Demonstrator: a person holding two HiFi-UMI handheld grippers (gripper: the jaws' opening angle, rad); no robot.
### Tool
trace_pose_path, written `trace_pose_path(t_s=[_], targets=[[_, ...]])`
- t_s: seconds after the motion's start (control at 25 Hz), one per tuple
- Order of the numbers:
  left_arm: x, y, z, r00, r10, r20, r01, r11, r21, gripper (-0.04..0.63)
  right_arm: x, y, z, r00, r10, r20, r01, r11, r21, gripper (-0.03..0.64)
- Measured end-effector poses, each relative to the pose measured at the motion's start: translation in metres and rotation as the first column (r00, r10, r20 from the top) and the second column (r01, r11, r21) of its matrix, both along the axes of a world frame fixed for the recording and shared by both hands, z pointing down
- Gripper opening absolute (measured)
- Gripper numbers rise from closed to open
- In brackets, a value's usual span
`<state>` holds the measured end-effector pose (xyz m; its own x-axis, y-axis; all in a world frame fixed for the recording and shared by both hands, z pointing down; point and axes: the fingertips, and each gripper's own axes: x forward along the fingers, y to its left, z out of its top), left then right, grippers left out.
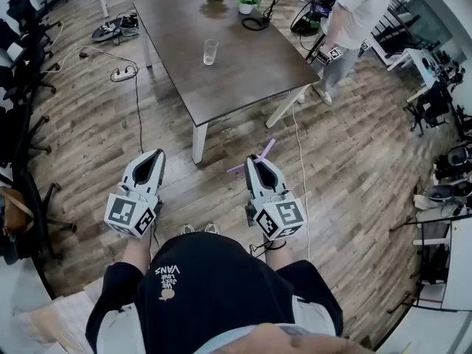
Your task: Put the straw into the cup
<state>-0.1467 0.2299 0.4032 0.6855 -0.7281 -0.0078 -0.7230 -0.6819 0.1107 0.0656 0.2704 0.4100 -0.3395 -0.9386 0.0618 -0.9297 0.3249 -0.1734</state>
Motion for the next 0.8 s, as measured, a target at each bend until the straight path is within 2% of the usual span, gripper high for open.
trace_pose_path(t_s=[0.4, 0.8], targets=[[-0.022, -0.005, 0.012, 1.0, 0.03, 0.001, -0.03, 0.999, -0.011, 0.011, -0.019, 0.004, 0.005, 0.999, 0.047, -0.005, -0.047, 0.999, -0.002, 0.043], [-0.007, -0.033, 0.019, 1.0, 0.023, -0.002, -0.023, 0.999, -0.034, 0.011, -0.007, -0.03, 0.004, 1.0, 0.024, -0.019, -0.024, 1.0, -0.002, 0.043]])
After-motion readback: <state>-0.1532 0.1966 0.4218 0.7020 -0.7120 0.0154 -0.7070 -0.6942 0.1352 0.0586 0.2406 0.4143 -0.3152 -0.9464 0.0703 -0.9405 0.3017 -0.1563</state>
